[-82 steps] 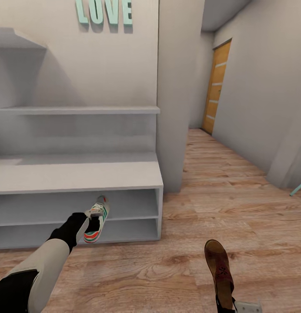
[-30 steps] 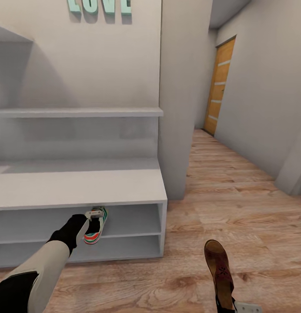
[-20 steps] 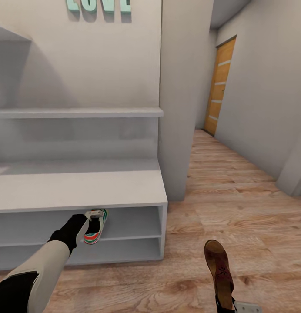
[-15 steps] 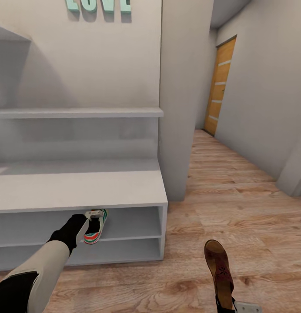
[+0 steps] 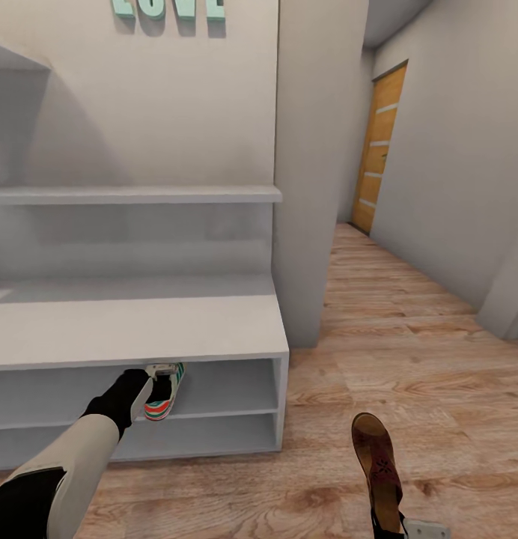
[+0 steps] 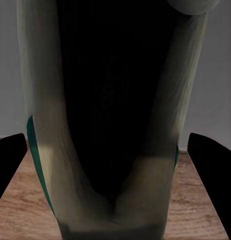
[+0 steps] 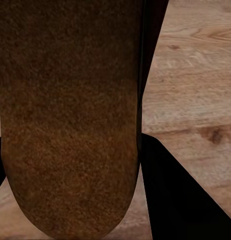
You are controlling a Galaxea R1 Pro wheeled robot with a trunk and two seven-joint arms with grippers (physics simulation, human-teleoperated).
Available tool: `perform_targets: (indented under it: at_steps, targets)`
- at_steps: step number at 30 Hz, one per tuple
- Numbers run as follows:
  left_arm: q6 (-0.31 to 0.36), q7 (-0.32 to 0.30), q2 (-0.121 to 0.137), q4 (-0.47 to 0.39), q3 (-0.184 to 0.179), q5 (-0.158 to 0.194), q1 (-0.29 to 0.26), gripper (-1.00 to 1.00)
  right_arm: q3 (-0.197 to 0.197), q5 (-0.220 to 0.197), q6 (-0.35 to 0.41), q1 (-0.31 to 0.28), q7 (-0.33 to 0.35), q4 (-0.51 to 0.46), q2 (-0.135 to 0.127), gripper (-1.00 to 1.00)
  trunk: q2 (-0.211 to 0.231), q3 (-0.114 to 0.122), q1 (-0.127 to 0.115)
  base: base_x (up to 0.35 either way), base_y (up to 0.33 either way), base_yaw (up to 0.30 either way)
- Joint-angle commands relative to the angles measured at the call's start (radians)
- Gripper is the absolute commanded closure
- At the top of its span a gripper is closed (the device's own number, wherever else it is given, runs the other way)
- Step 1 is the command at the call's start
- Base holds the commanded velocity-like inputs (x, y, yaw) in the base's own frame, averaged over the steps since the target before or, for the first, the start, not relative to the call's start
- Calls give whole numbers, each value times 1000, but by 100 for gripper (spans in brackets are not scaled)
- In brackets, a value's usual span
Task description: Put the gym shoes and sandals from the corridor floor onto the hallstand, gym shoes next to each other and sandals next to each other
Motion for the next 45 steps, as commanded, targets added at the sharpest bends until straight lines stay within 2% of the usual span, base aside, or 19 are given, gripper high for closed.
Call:
perform_targets:
  at_steps: [1,45]
  targets:
    - [5,-2,-1,-2,6,-7,0,100,2,-8,-3,0,0,0,0,100,0,-1,0,10,0,0]
    - [3,-2,-1,-2,6,-7,0,100,2,-8,-3,0,0,0,-1,100,0,-1,0,28,0,0]
